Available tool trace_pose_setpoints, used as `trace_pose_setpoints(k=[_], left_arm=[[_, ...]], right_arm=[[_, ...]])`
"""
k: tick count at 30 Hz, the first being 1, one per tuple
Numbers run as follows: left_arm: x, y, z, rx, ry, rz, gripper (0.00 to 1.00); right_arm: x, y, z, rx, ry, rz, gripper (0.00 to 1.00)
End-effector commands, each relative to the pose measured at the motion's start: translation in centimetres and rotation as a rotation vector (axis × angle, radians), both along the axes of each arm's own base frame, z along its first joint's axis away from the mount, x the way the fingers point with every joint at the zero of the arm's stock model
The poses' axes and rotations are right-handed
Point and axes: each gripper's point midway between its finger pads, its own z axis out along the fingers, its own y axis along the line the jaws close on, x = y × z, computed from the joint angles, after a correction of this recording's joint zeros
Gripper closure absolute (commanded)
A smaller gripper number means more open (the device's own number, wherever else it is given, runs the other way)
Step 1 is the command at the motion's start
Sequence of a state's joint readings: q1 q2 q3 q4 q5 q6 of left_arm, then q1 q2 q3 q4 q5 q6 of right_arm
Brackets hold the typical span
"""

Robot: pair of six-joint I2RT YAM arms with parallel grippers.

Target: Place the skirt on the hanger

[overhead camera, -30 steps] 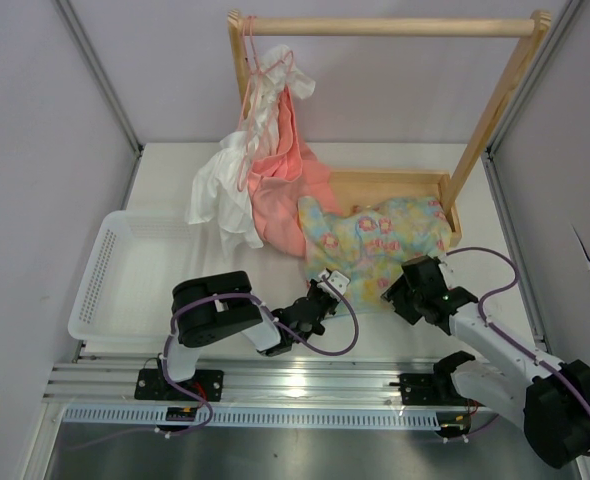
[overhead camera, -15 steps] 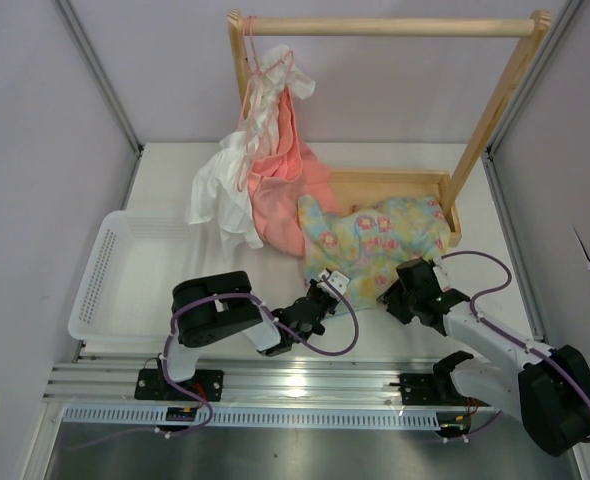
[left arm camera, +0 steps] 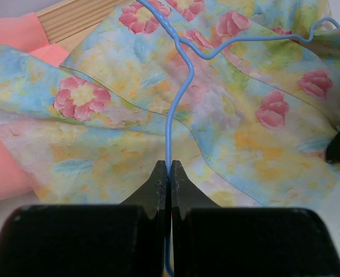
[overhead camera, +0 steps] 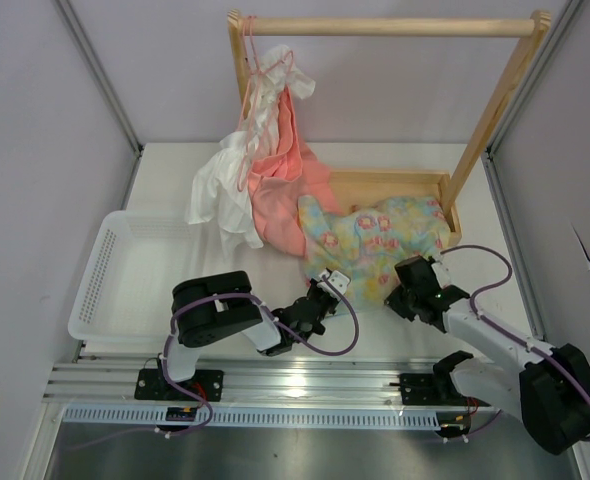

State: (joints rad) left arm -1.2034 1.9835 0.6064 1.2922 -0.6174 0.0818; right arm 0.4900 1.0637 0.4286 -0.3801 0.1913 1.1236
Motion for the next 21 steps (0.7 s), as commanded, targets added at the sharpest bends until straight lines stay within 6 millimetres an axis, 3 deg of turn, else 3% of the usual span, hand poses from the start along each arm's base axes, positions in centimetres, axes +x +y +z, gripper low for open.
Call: trace_pose_setpoints(k=[1, 3, 10, 16, 21], left_arm=[[0.9, -0.8, 5.5, -0.192, -0.093, 0.020, 1.00], [1.0, -0.8, 5.3, -0.192, -0.095, 0.017, 1.00], [1.7, -0.5, 5.7, -0.202, -0.111, 0.025, 1.00], [1.0, -0.2, 5.1, -0.211, -0.087, -0.008, 1.00], [0.9, 0.4, 4.2, -0.201, -0.077, 0.001, 1.00]], right_arm=[[1.1, -1.2, 3.2, -0.074, -0.071, 0.009, 1.00], [1.2, -1.7, 4.6, -0.073, -0.099, 0.020, 1.00], [-0.6, -3.5, 5.3, -0.066, -0.075, 0.026, 1.00], [0.4, -4.8, 6.0, -0.036, -0.075, 0.008, 1.00], [2.0, -4.9, 9.0, -0.001, -0.131, 0.011, 1.00]])
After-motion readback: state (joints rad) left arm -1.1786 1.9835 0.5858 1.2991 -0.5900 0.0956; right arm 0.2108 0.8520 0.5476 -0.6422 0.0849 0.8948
